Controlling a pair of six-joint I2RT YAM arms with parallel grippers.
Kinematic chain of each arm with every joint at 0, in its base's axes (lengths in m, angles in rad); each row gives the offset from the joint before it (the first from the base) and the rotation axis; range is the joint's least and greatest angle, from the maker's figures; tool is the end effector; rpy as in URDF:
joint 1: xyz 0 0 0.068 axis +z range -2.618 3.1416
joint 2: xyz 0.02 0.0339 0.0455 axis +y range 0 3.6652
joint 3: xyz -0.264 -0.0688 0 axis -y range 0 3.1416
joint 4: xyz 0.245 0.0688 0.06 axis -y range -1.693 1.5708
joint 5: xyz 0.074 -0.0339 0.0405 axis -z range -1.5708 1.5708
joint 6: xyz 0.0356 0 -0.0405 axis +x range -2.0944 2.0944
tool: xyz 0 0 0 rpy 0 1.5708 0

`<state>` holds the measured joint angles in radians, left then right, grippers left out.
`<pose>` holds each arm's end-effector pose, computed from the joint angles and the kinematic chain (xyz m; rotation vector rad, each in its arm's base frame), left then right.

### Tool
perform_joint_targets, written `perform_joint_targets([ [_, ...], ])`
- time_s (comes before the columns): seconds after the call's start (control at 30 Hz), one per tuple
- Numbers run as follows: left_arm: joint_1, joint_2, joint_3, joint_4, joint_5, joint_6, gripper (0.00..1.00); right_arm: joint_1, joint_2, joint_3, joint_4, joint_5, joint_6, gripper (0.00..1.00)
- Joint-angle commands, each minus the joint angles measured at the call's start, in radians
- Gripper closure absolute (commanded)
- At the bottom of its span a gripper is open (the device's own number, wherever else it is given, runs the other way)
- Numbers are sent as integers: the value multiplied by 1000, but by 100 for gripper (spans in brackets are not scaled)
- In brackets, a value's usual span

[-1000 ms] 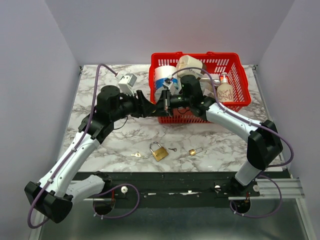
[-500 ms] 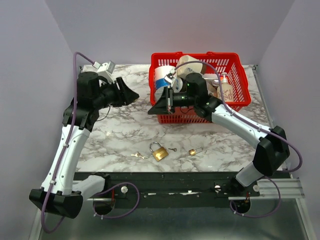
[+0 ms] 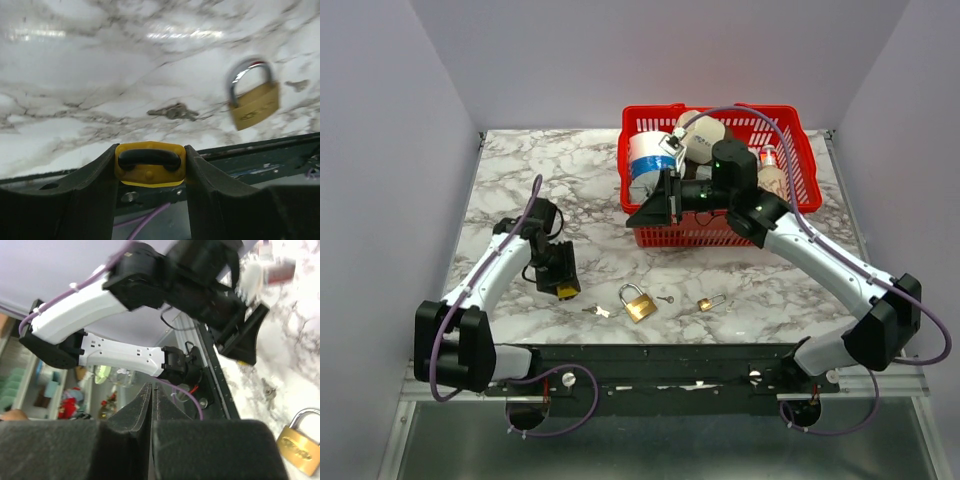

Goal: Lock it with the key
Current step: Place the lock at the center of the board.

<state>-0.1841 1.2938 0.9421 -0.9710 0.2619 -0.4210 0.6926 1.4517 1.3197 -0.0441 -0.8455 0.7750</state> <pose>0.2196 -0.0503 0.2343 -0.3000 2.9303 -0.4797 0.2412 0.2347 0.3858 -0.6470 1.9573 1.7267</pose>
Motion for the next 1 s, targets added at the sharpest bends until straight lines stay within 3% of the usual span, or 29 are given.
perform_joint_targets([
  [0.0,5,38,-48,-12,-92,-38,100,7,-51,59,-68,3,-135,88],
  [0.83,-5,318,-49,-12,-84,-10,95,5,-96,62,-126,75,-263,82],
  [0.97,-8,331,-49,-6,-81,-10,81,5,-103,64,-131,80,-275,79],
])
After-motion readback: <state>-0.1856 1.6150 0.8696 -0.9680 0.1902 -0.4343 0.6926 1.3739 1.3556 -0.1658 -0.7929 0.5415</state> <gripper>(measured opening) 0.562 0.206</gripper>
